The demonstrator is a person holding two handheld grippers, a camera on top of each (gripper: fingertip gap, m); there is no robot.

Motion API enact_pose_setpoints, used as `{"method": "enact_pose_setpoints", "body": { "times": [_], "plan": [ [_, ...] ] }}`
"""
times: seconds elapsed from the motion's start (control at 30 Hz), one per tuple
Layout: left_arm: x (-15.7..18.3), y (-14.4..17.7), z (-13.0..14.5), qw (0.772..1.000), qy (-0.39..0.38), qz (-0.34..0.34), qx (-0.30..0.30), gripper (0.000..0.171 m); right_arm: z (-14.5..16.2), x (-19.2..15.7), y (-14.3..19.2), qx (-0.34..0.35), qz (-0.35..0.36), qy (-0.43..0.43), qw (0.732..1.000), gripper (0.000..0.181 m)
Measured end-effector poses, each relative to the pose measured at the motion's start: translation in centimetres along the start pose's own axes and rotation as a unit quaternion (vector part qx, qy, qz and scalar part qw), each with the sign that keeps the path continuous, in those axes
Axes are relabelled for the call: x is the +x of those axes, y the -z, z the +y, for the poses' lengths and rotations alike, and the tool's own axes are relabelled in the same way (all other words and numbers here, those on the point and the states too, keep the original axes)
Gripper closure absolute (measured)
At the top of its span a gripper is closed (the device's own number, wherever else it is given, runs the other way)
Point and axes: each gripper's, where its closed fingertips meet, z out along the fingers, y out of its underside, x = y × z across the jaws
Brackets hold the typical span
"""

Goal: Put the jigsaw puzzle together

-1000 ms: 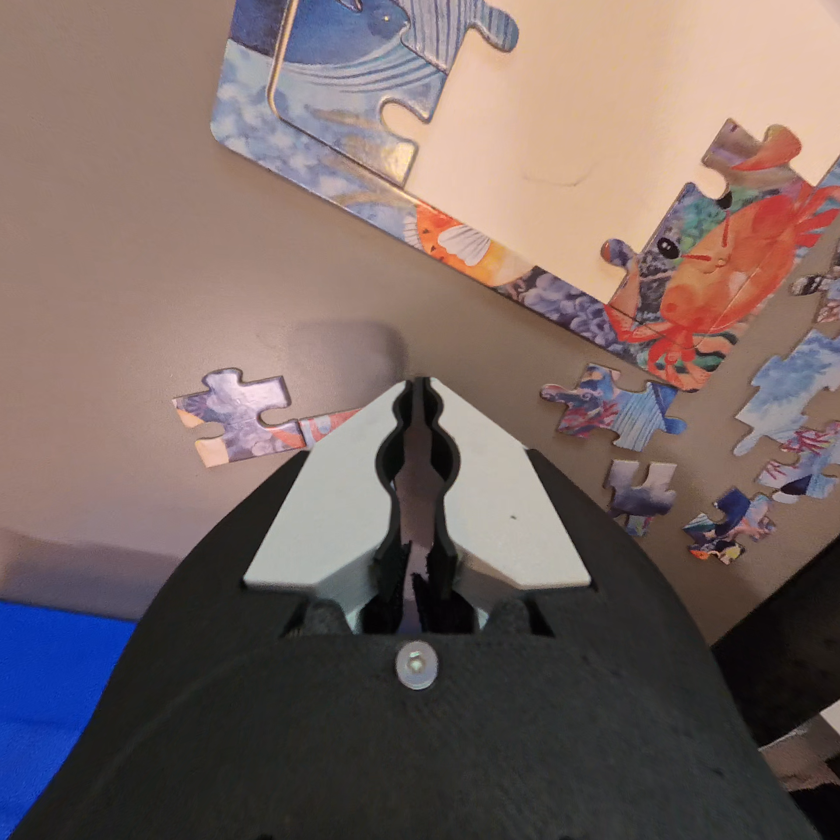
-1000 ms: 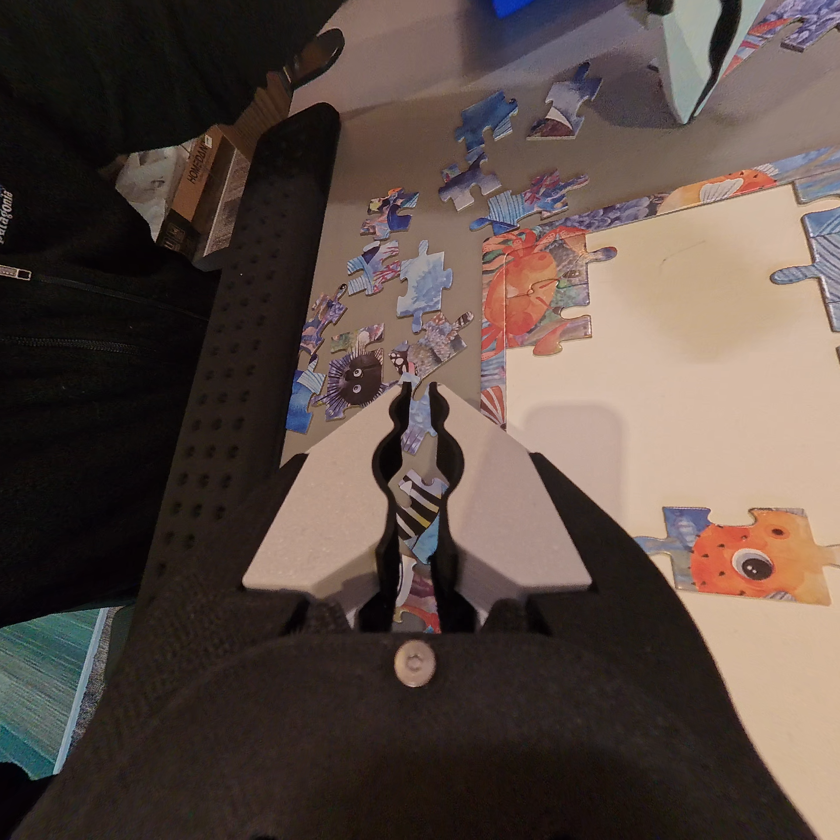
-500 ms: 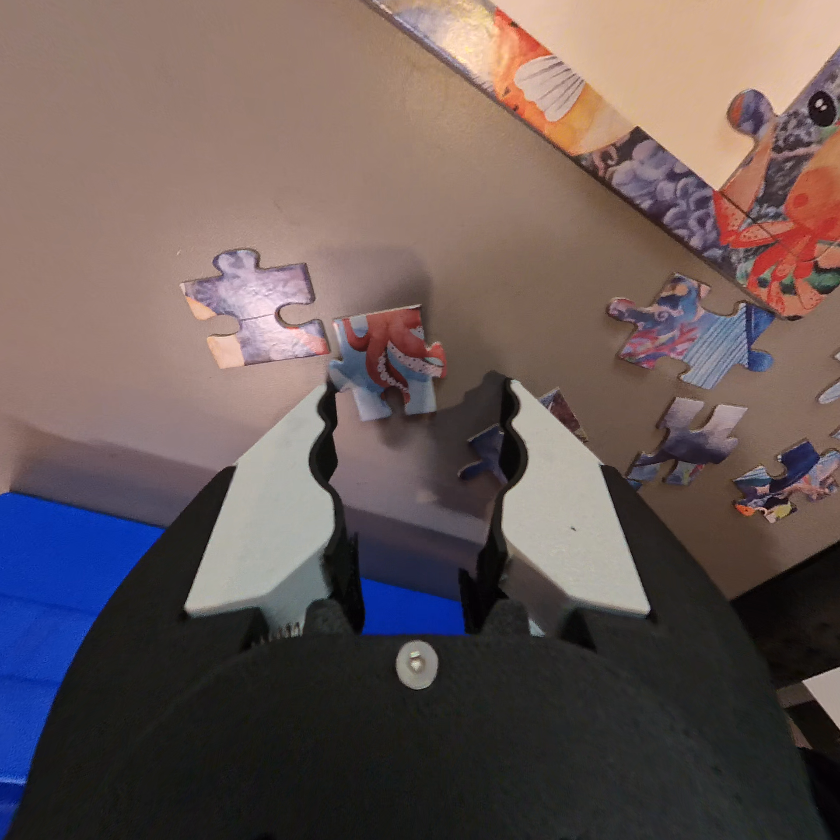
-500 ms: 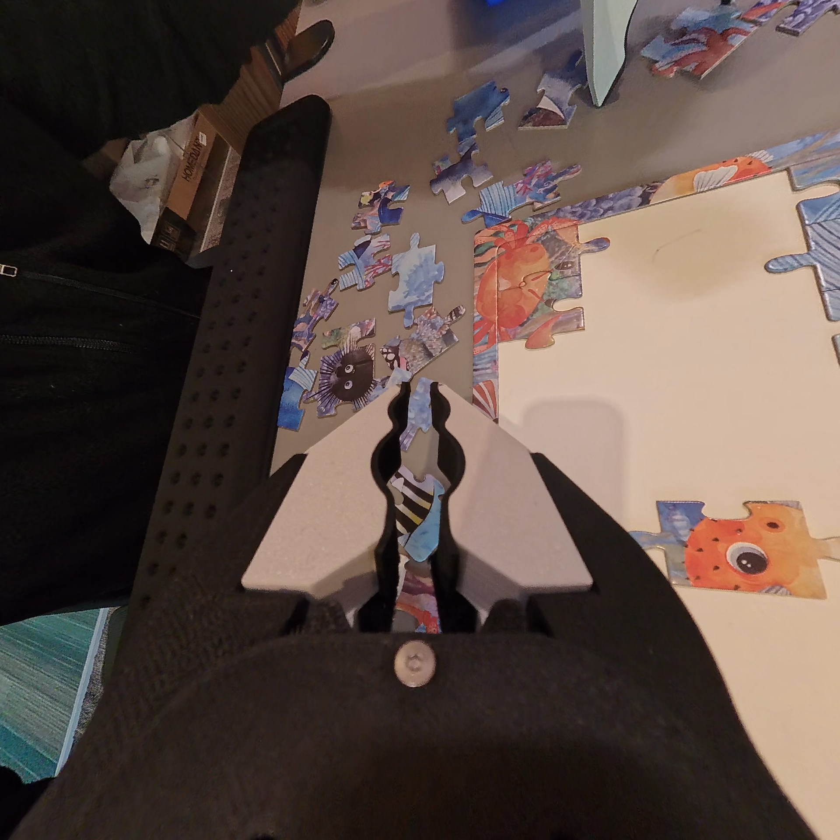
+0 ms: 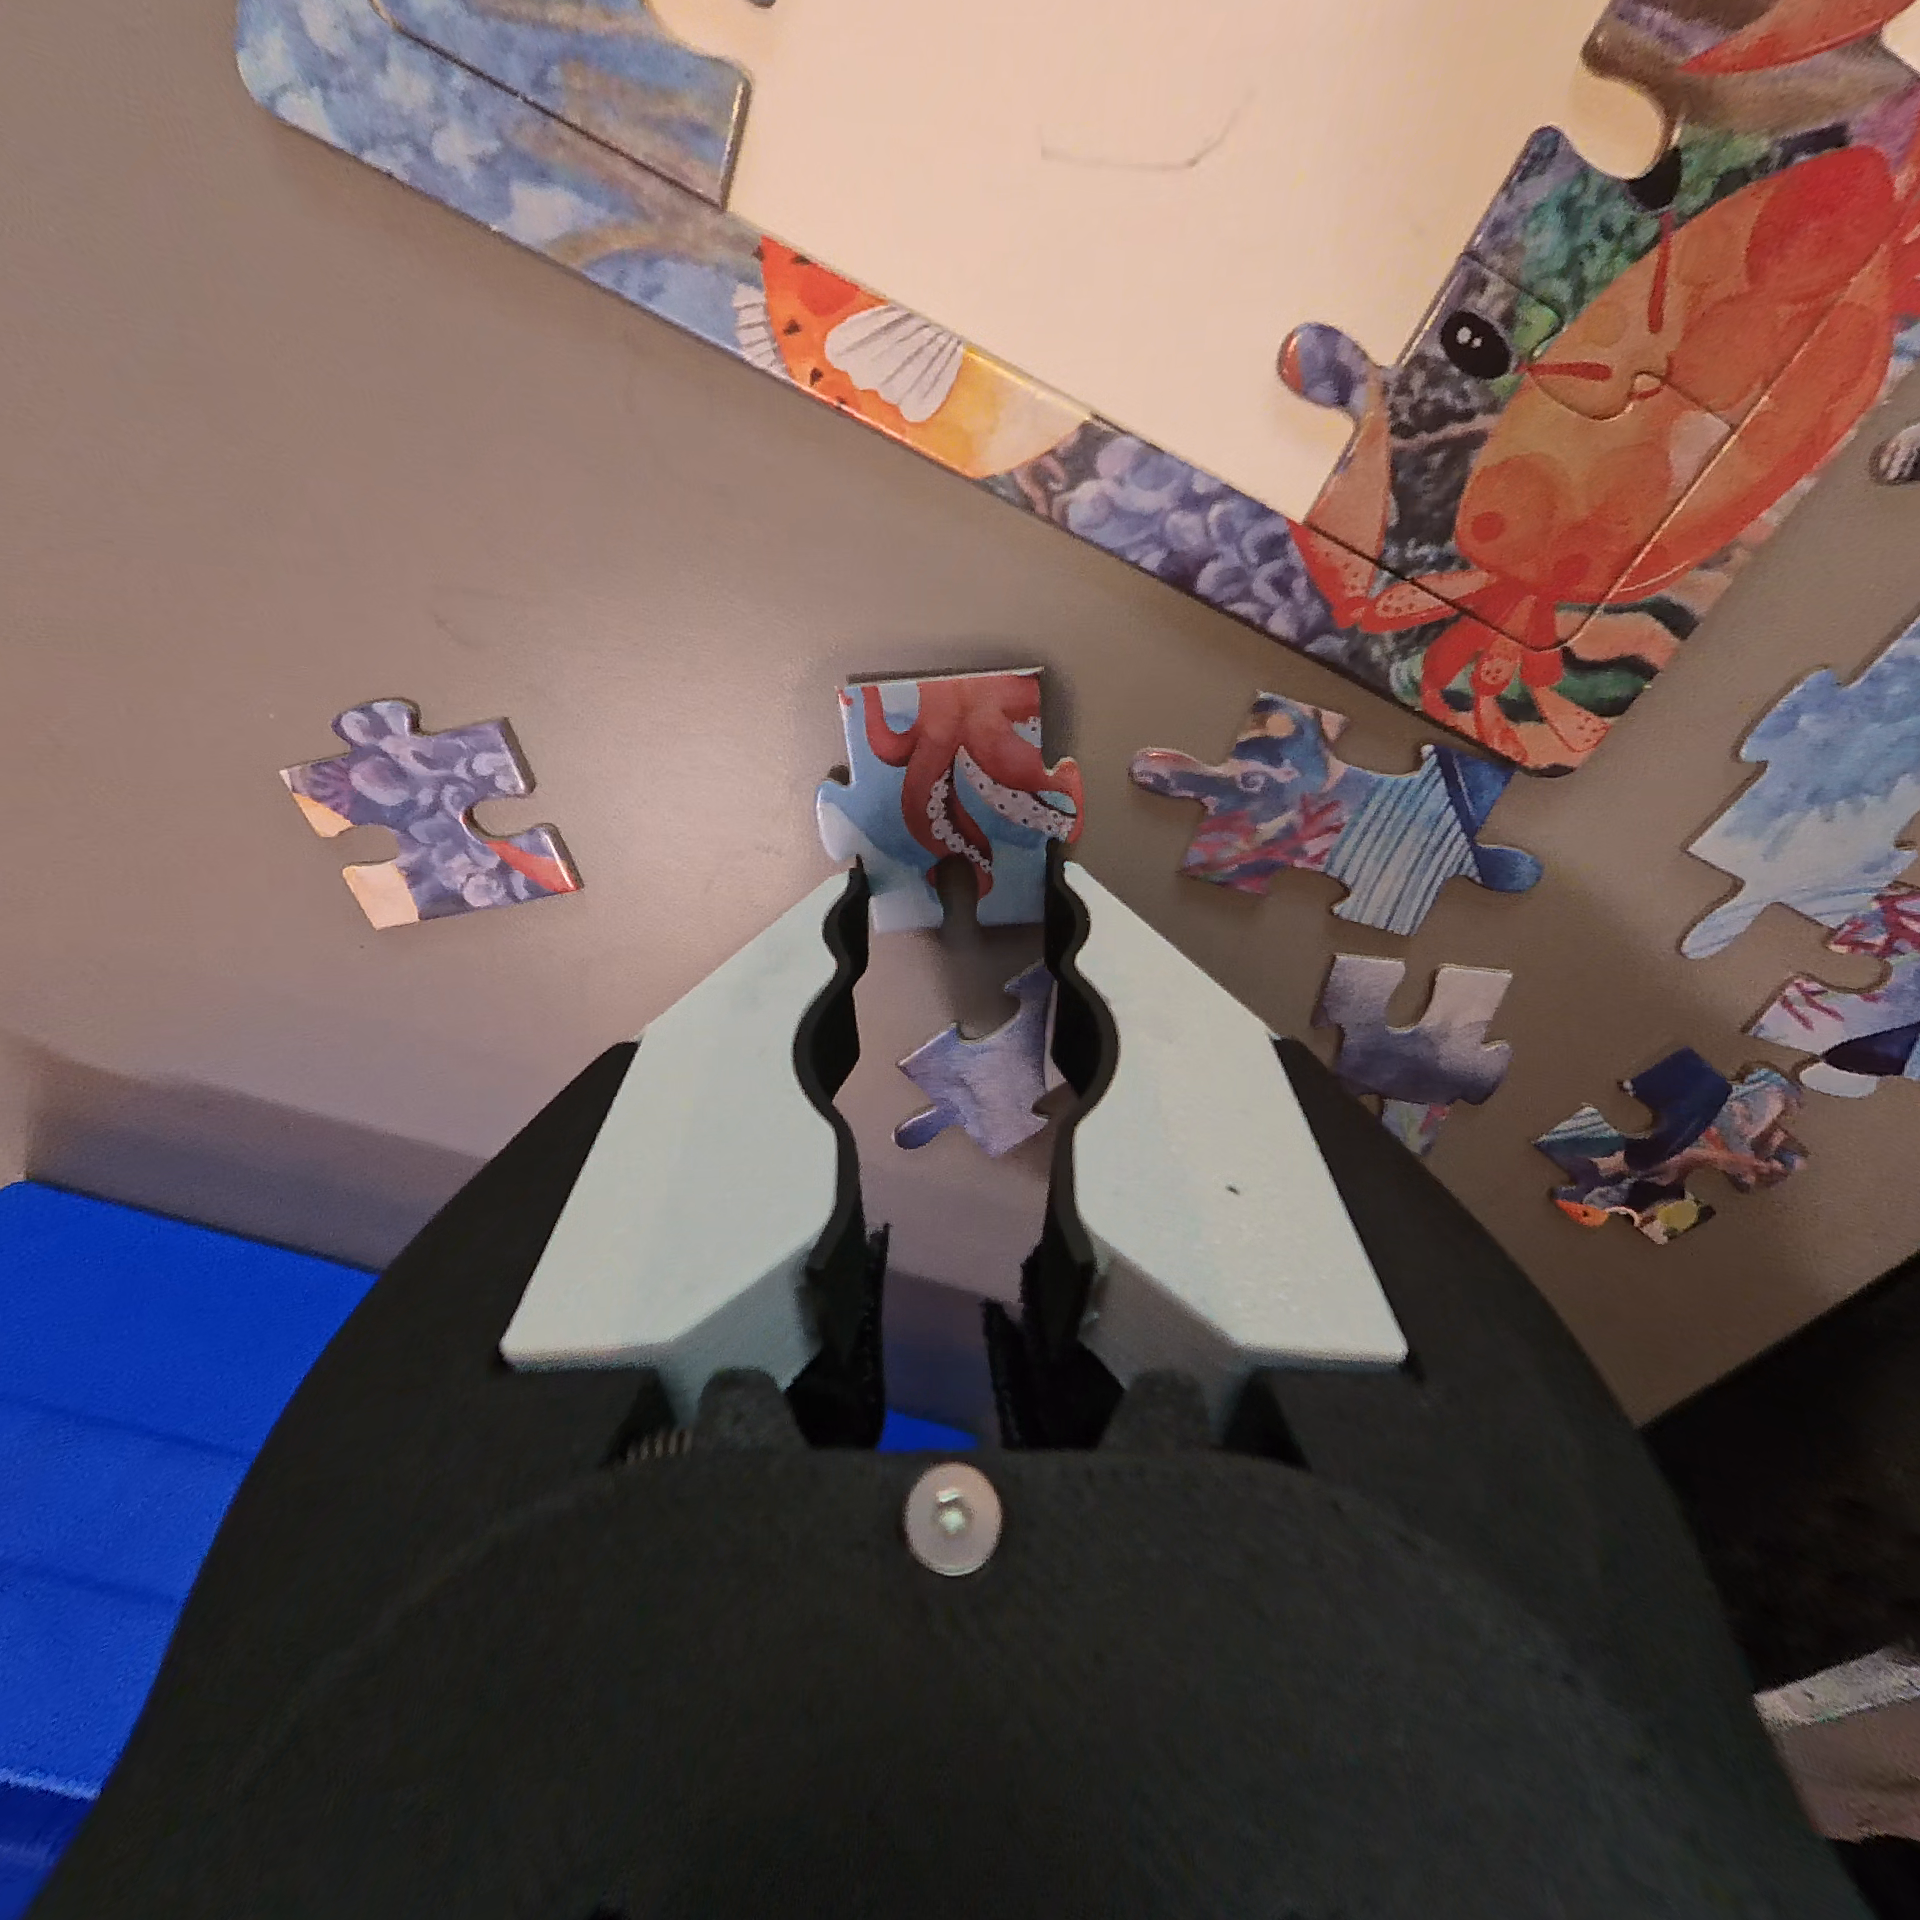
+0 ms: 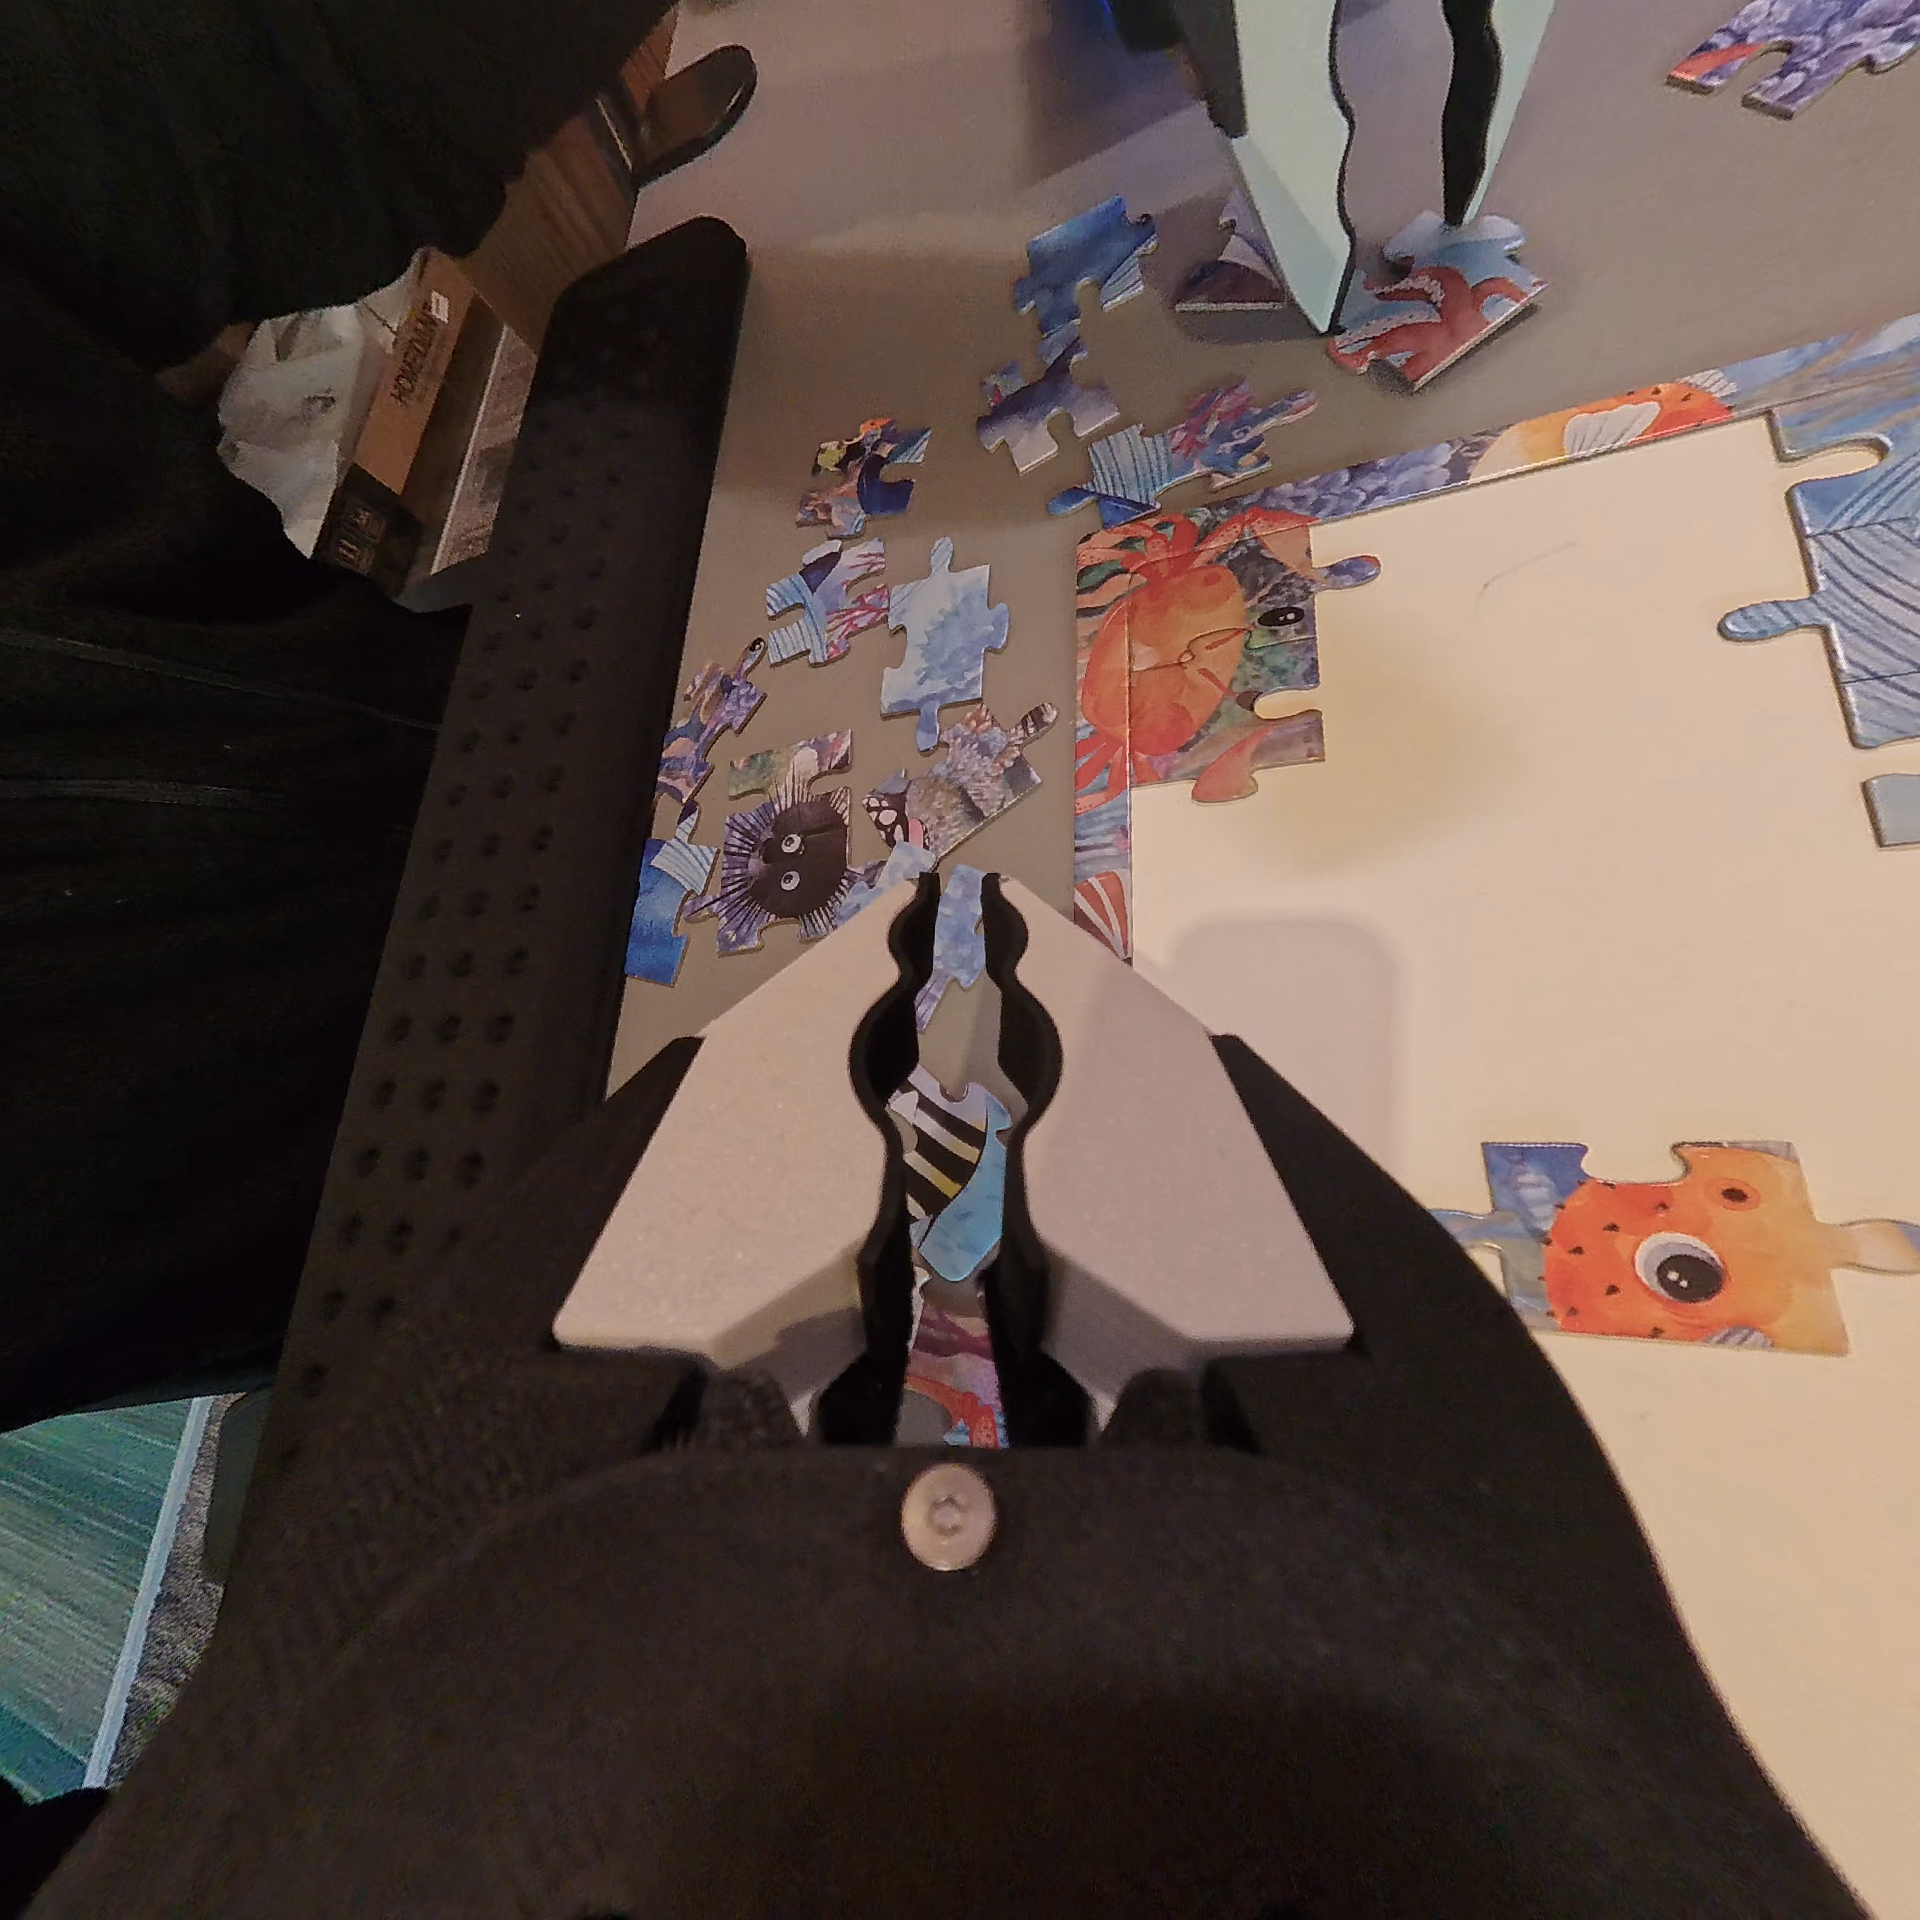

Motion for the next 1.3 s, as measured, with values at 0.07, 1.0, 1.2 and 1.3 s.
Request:
{"method": "enact_pose_setpoints", "body": {
  "times": [0.07, 1.0, 1.2, 1.3],
  "plan": [
    [0.1, 0.1, 0.2, 1.0, -0.001, -0.013, 0.002, 0.139, -0.1, 0.1, 0.1, 0.003, 0.004, 0.002, 1.0, 0.175],
    [8.5, 9.8, -12.8, 0.911, -0.117, -0.263, 0.294, 0.139, -6.0, 2.3, 3.6, 0.208, 0.036, -0.074, 0.975, 0.144],
    [9.8, 9.1, -14.3, 0.892, -0.148, -0.283, 0.319, 0.139, -6.0, 2.1, 3.1, 0.205, 0.035, -0.075, 0.975, 0.146],
    [10.4, 9.4, -14.8, 0.88, -0.165, -0.298, 0.331, 0.139, -5.9, 2.0, 2.8, 0.202, 0.026, -0.075, 0.976, 0.153]
  ]
}}
